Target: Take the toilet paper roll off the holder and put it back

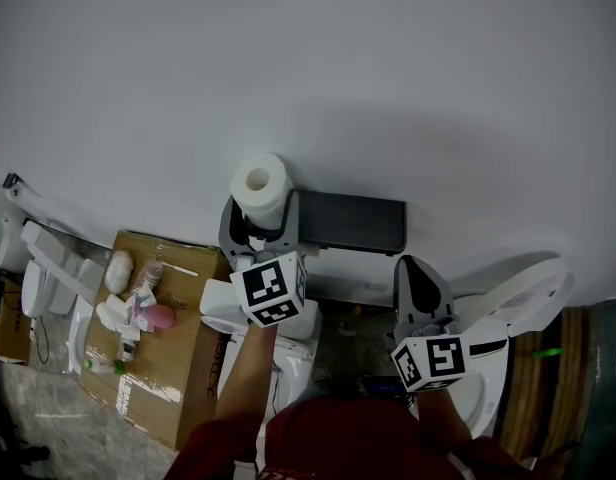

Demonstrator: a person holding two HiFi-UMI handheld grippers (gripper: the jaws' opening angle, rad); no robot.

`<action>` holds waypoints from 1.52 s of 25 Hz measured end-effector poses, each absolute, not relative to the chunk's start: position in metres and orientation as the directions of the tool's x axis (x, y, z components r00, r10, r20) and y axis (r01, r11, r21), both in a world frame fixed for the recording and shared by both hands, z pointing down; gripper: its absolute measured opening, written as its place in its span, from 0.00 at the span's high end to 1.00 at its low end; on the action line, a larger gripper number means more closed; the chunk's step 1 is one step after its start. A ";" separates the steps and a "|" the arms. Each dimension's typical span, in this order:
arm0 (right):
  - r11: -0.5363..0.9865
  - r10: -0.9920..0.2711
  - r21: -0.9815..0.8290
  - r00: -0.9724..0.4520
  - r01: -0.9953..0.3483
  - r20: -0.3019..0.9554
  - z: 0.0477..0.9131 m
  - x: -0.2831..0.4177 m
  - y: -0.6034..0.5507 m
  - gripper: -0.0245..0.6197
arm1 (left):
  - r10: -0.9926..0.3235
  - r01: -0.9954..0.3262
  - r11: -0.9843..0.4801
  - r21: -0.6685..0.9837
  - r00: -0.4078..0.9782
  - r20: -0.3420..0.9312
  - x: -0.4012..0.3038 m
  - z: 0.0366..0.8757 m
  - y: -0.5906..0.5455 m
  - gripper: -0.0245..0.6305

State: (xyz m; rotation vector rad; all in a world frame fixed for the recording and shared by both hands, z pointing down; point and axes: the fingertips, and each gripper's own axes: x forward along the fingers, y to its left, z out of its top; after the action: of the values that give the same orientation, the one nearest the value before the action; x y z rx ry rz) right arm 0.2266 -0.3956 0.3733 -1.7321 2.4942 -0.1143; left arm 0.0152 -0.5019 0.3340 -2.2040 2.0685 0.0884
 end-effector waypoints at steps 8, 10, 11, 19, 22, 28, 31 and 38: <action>0.353 -0.936 -0.124 -0.350 -0.927 -0.046 0.371 0.226 -0.397 0.93 | -0.977 -0.992 -0.096 -0.081 0.109 -0.181 0.023 0.293 -0.483 0.34; 0.357 -0.934 -0.121 -0.353 -0.926 -0.048 0.371 0.225 -0.397 0.93 | -0.974 -0.990 -0.107 -0.091 0.123 -0.192 0.025 0.285 -0.473 0.34; 0.355 -0.935 -0.123 -0.352 -0.927 -0.048 0.371 0.224 -0.397 0.93 | -0.972 -0.989 -0.112 -0.094 0.129 -0.197 0.027 0.283 -0.468 0.34; 0.354 -0.935 -0.128 -0.351 -0.927 -0.046 0.372 0.226 -0.398 0.93 | -0.976 -0.988 -0.151 -0.043 0.156 -0.151 0.041 0.297 -0.426 0.34; 0.360 -0.933 -0.124 -0.357 -0.925 -0.046 0.373 0.224 -0.398 0.93 | -0.979 -0.986 -0.160 -0.037 0.164 -0.118 0.047 0.315 -0.416 0.34; 0.375 -0.927 -0.113 -0.373 -0.920 -0.042 0.373 0.220 -0.398 0.93 | -0.981 -0.982 -0.186 0.008 0.186 -0.062 0.056 0.352 -0.400 0.34; 0.375 -0.927 -0.112 -0.373 -0.920 -0.038 0.375 0.221 -0.398 0.93 | -0.980 -0.981 -0.196 0.014 0.195 -0.042 0.060 0.366 -0.395 0.34; 0.376 -0.927 -0.112 -0.374 -0.920 -0.034 0.376 0.220 -0.397 0.93 | -0.982 -0.982 -0.187 0.018 0.187 -0.026 0.059 0.372 -0.394 0.34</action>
State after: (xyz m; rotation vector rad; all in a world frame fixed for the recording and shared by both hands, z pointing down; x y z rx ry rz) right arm 0.2197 -0.3973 0.3755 -1.7023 2.5291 -0.1128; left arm 0.0588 -0.3937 0.3721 -2.4180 2.0005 0.0489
